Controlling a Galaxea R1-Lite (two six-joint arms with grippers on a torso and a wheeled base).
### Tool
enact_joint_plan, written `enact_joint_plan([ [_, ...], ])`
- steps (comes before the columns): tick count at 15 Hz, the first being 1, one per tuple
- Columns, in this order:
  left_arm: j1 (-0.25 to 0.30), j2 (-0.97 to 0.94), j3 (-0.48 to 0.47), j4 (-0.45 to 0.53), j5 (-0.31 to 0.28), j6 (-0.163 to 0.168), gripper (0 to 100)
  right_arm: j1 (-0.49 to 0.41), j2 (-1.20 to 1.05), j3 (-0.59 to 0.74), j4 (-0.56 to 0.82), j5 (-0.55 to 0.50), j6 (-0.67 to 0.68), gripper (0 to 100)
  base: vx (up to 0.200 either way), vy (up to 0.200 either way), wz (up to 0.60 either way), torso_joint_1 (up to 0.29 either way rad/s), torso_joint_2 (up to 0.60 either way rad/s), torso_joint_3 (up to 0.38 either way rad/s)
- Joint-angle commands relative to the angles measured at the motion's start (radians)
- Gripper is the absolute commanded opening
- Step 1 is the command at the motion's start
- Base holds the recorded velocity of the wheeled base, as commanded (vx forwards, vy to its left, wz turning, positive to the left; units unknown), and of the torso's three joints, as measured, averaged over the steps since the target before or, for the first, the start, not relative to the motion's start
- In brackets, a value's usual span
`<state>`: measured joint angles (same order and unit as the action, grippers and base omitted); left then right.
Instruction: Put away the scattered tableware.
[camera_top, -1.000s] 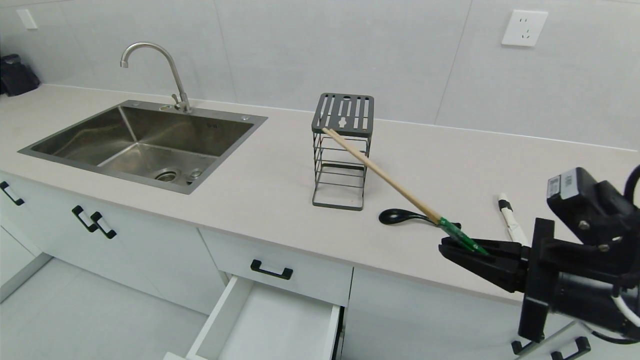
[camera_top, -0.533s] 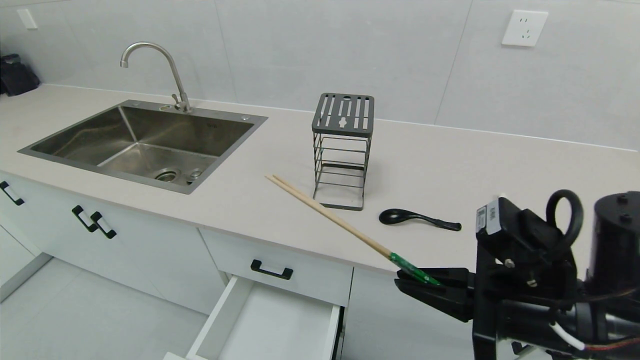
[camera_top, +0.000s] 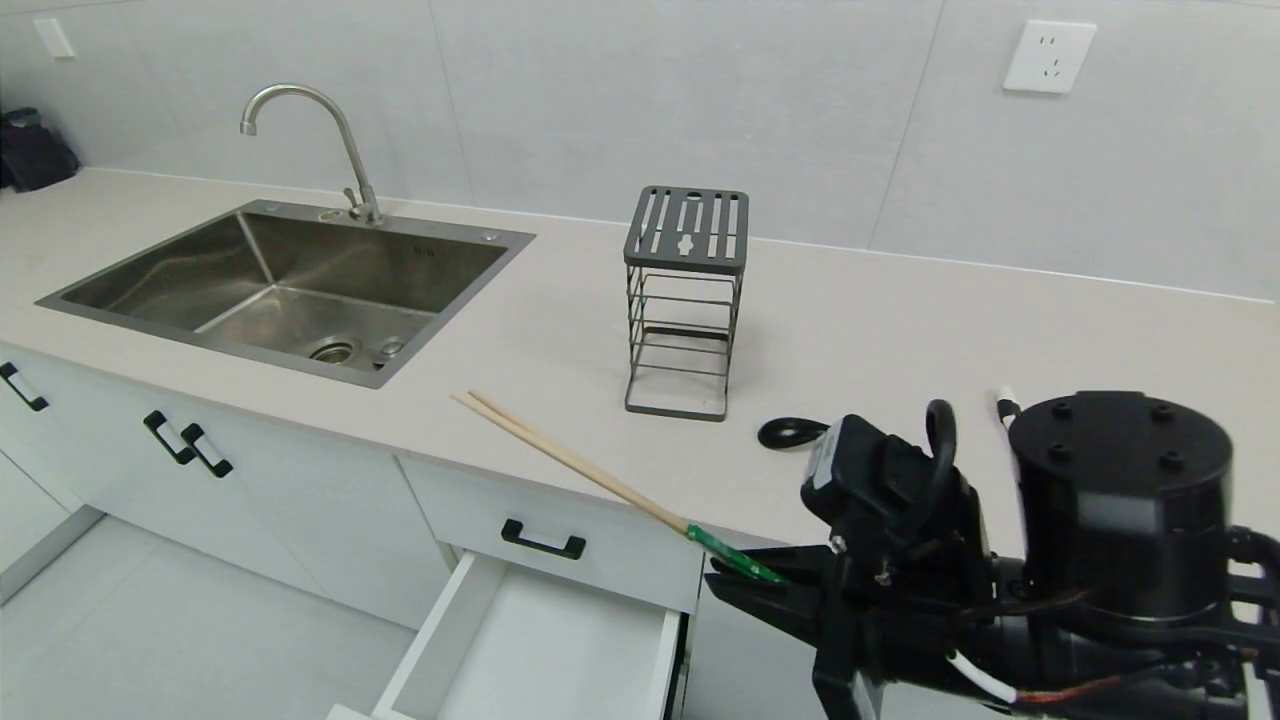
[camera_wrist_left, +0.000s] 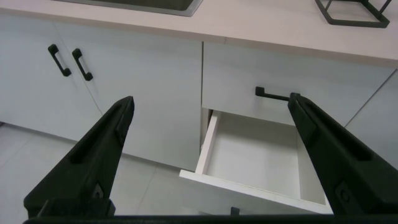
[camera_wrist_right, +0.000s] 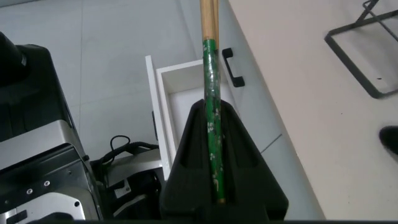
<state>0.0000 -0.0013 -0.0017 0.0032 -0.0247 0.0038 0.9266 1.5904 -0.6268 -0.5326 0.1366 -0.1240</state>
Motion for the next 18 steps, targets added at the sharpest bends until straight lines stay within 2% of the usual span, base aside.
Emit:
enact_joint_plan([
  [1, 0.000, 0.001, 0.000, 0.000, 0.000, -0.001, 100, 0.024, 0.062, -0.027, 0.000, -0.002, 0.000, 0, 0.000, 0.000, 0.00, 0.000, 0.00, 0.000],
  [5, 0.000, 0.001, 0.000, 0.000, 0.000, 0.001, 100, 0.047, 0.120, -0.065, 0.003, -0.014, -0.014, 0, 0.000, 0.000, 0.00, 0.000, 0.00, 0.000],
  [8, 0.000, 0.001, 0.000, 0.000, 0.000, -0.001, 100, 0.052, 0.148, -0.079, 0.022, -0.035, -0.103, 0, 0.000, 0.000, 0.00, 0.000, 0.00, 0.000],
  [12, 0.000, 0.001, 0.000, 0.000, 0.000, -0.001, 100, 0.051, 0.183, -0.154, 0.086, -0.037, -0.108, 0, 0.000, 0.000, 0.00, -0.155, 0.32, 0.160],
  [18, 0.000, 0.001, 0.000, 0.000, 0.000, -0.001, 100, 0.054, 0.229, -0.185, 0.112, -0.069, -0.108, 0, 0.000, 0.000, 0.00, -0.081, 0.17, 0.083],
])
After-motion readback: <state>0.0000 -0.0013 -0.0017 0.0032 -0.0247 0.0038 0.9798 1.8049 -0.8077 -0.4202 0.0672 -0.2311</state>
